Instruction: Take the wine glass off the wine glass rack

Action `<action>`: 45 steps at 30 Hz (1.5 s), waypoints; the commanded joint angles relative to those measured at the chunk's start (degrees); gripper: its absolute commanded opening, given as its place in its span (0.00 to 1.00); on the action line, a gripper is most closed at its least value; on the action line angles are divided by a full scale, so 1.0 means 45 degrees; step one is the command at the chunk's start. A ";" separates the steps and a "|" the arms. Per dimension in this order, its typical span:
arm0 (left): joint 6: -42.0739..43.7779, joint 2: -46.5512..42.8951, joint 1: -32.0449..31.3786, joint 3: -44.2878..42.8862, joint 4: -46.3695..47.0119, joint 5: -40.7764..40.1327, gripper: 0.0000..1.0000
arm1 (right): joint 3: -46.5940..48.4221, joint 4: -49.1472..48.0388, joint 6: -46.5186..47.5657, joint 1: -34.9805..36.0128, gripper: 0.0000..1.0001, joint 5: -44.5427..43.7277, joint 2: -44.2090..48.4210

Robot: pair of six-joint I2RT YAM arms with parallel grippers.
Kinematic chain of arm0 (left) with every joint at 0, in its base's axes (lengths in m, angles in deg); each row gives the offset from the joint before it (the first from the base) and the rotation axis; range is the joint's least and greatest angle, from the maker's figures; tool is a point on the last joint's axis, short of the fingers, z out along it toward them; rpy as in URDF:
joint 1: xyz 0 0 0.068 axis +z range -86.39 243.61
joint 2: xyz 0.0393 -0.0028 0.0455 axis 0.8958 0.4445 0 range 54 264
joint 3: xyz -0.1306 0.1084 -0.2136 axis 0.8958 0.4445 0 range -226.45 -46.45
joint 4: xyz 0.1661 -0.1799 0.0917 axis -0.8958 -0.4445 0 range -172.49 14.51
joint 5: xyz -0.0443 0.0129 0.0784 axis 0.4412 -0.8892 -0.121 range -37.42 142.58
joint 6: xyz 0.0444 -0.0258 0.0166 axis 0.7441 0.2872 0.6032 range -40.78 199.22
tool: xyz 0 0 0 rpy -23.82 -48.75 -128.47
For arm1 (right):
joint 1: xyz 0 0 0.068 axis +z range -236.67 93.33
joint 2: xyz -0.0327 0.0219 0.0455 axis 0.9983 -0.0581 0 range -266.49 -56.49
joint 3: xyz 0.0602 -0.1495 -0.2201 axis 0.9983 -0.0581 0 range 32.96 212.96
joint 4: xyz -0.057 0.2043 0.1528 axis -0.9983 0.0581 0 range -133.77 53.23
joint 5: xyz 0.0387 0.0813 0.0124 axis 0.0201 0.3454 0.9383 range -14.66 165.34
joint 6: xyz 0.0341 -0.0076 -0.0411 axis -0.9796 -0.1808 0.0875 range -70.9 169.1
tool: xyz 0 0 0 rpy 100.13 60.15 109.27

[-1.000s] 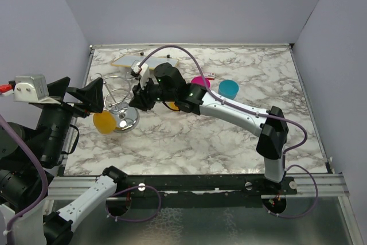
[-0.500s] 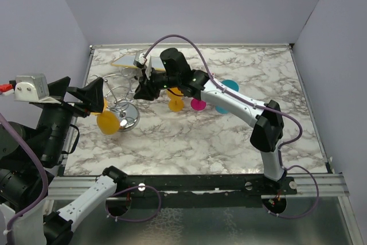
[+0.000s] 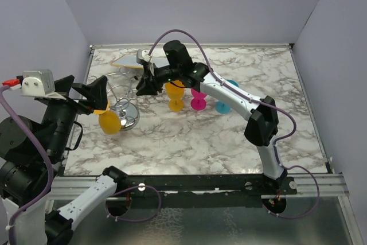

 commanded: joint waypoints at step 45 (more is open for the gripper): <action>-0.1729 0.0680 0.0006 0.1226 -0.0891 0.1273 0.95 | -0.0678 0.0925 -0.2858 -0.0794 0.50 -0.4697 0.2759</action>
